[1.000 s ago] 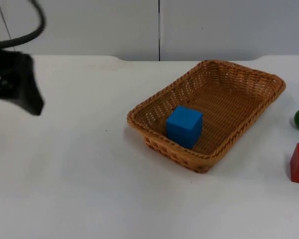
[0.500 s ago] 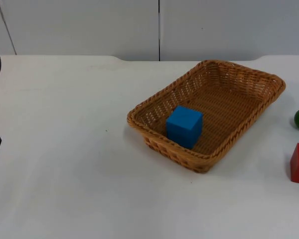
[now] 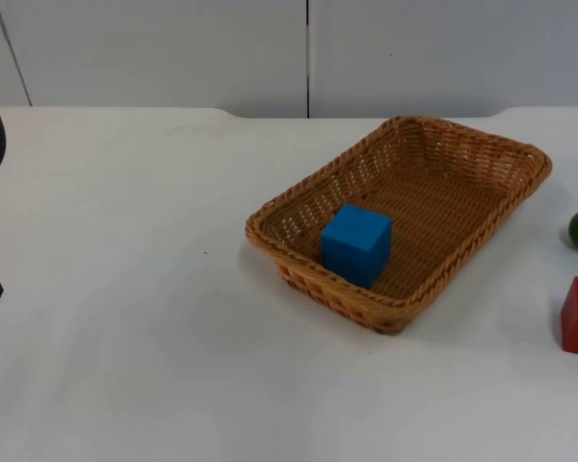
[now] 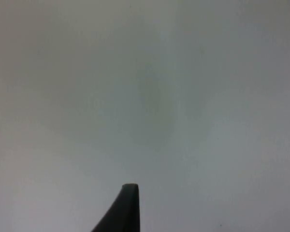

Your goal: Place all geometric objects except the red cube into the basket.

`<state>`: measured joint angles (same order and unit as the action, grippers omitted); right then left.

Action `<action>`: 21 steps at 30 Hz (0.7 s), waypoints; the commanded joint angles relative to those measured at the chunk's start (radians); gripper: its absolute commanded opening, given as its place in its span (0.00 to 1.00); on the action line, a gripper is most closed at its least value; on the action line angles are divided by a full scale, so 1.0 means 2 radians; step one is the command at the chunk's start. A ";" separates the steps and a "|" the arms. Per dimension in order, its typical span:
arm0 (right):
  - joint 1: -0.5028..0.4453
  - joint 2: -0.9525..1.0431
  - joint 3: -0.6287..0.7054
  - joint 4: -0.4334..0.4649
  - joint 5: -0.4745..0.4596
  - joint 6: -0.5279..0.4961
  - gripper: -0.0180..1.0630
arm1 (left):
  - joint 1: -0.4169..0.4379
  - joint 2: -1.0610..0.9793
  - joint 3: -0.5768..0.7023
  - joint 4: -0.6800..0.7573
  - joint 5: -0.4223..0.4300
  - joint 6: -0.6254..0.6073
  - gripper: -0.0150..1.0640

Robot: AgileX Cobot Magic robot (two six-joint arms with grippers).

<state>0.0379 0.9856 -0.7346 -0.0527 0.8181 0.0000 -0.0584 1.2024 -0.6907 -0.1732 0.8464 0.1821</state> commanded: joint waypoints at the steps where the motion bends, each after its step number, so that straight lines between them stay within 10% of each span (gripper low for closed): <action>1: -0.003 0.033 -0.015 0.005 -0.005 -0.008 0.99 | 0.002 -0.004 0.002 -0.005 0.003 0.002 0.99; 21: 0.035 0.442 -0.178 0.026 -0.236 -0.036 0.99 | 0.002 -0.004 0.002 -0.010 0.002 0.004 0.99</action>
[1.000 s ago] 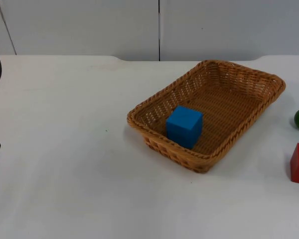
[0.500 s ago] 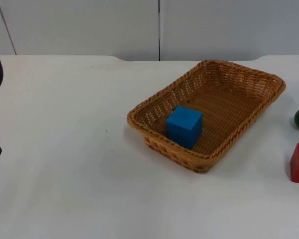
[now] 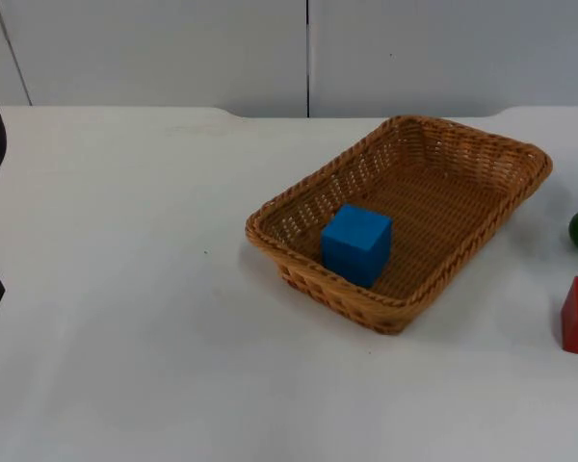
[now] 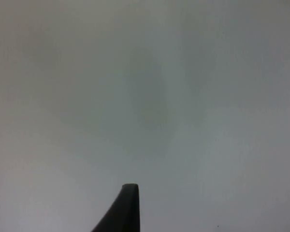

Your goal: Place all geometric objects except the red cube into the basket.

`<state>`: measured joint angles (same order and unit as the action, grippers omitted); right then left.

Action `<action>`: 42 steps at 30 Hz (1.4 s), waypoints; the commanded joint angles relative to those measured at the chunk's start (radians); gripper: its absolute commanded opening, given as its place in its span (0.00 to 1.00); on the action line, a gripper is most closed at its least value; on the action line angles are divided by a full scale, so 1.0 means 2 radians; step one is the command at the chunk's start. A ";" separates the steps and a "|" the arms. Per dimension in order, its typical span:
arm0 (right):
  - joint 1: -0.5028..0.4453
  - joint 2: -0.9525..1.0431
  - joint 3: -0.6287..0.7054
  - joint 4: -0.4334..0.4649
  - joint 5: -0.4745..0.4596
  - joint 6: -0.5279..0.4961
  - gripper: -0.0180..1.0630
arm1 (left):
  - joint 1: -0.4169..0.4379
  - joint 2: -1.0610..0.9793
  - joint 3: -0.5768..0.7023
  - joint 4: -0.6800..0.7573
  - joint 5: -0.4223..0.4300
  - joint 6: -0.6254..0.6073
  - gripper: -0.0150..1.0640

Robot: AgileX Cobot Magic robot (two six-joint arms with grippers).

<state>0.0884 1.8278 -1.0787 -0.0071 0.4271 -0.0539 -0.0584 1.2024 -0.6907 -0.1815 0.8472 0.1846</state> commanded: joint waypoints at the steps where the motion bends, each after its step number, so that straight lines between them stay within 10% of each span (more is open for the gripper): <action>1: 0.009 0.021 -0.006 0.004 -0.040 -0.009 0.99 | 0.002 -0.004 0.002 -0.006 0.001 0.003 0.99; 20: 0.006 0.134 -0.010 -0.021 -0.182 -0.016 0.91 | 0.002 -0.004 0.002 -0.006 0.002 0.011 0.99; 27: 0.006 0.129 -0.010 -0.033 -0.190 -0.016 0.28 | 0.002 -0.004 0.002 -0.006 0.002 0.011 0.99; 29: 0.006 0.115 -0.010 -0.036 -0.172 -0.017 0.02 | 0.002 -0.004 0.002 -0.006 0.002 0.011 0.99; 42: 0.007 -0.045 -0.010 -0.047 0.062 -0.022 0.02 | 0.002 -0.004 0.002 -0.007 0.001 0.011 0.99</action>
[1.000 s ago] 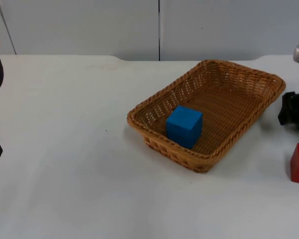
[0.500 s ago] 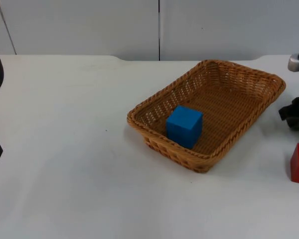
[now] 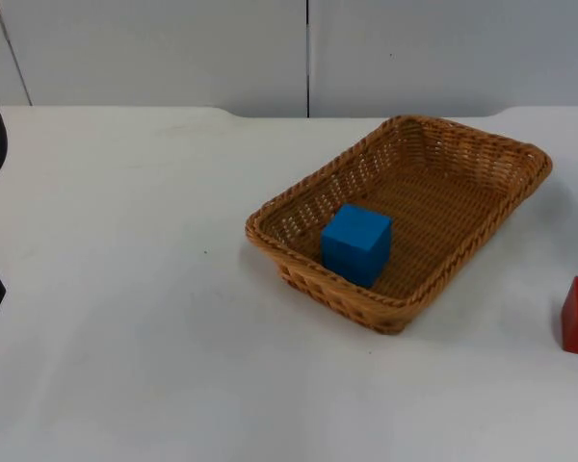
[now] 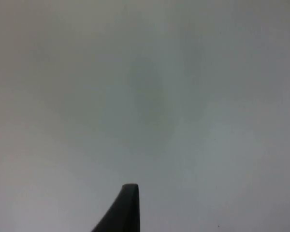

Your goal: Place all geometric objects except the red cube into the basket.

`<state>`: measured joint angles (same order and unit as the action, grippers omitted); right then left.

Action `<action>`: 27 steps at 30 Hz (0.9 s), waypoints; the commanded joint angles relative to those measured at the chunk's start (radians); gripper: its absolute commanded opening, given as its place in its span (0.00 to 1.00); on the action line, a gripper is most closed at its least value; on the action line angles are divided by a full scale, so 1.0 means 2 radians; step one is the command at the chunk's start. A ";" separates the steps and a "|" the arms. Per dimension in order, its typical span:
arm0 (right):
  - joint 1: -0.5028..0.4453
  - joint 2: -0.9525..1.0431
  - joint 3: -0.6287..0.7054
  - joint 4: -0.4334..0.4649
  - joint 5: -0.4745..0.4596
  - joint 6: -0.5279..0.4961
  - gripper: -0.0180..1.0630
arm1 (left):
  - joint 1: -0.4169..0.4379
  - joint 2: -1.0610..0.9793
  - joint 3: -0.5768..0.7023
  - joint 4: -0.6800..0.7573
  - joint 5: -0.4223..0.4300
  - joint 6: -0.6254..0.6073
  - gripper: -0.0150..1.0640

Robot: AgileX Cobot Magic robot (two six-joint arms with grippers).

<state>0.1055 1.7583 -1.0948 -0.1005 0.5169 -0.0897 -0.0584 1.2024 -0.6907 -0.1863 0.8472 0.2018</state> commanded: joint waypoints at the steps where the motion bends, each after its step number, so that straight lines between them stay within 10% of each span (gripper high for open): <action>1: -0.001 -0.022 -0.002 0.000 0.023 -0.004 0.02 | 0.002 -0.004 0.002 -0.004 0.001 0.002 0.99; 12: 0.007 -0.021 -0.066 0.075 0.107 -0.054 0.02 | 0.002 -0.004 0.002 -0.004 0.000 0.002 0.99; 27: 0.134 0.209 -0.370 0.077 0.164 -0.062 0.02 | 0.002 -0.004 0.002 -0.004 -0.002 0.002 0.99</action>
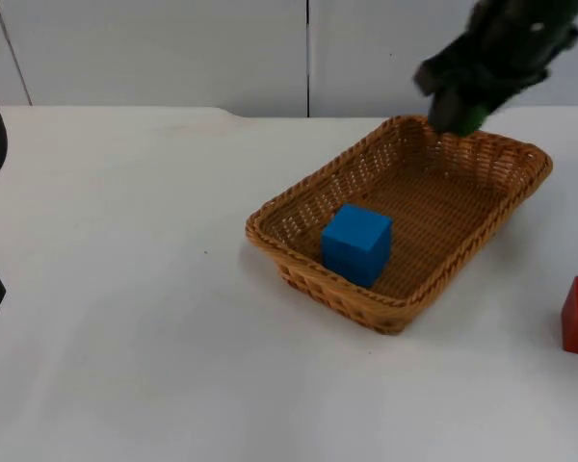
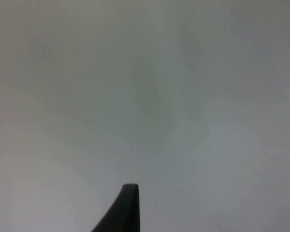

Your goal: Place all geometric objects except the red cube into the basket.

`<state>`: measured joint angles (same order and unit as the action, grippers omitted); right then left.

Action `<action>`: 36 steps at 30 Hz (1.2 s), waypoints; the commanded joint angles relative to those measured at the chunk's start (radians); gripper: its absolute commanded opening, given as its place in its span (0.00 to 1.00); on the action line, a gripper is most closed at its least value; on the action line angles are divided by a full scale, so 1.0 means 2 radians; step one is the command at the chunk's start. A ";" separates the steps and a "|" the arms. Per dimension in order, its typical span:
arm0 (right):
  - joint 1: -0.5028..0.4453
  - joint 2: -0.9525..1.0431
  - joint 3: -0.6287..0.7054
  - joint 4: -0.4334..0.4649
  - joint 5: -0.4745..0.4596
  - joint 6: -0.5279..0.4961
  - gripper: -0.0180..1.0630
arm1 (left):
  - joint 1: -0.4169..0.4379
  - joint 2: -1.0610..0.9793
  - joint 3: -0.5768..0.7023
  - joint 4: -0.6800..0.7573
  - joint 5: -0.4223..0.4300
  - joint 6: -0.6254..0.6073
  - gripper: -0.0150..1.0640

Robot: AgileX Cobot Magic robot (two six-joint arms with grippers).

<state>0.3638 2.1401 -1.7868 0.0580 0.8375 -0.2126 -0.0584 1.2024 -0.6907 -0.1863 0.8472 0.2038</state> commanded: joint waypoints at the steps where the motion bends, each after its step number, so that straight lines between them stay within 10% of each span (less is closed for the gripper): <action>1: 0.005 0.032 -0.039 -0.003 0.001 0.004 0.02 | 0.002 -0.004 0.002 -0.004 -0.003 0.001 0.99; 11: 0.003 0.099 -0.073 -0.007 -0.014 0.020 0.18 | 0.002 -0.004 0.002 -0.004 -0.007 0.001 0.99; 22: 0.003 0.125 -0.074 0.000 0.001 0.020 0.69 | 0.002 -0.004 0.002 -0.003 -0.007 0.001 0.99; 36: 0.003 -0.074 -0.073 0.003 0.056 0.020 0.71 | 0.002 -0.004 0.002 -0.008 -0.006 0.001 0.99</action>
<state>0.3715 2.0537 -1.9310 0.0590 0.9200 -0.1745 -0.0584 1.2024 -0.6907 -0.1873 0.8413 0.2038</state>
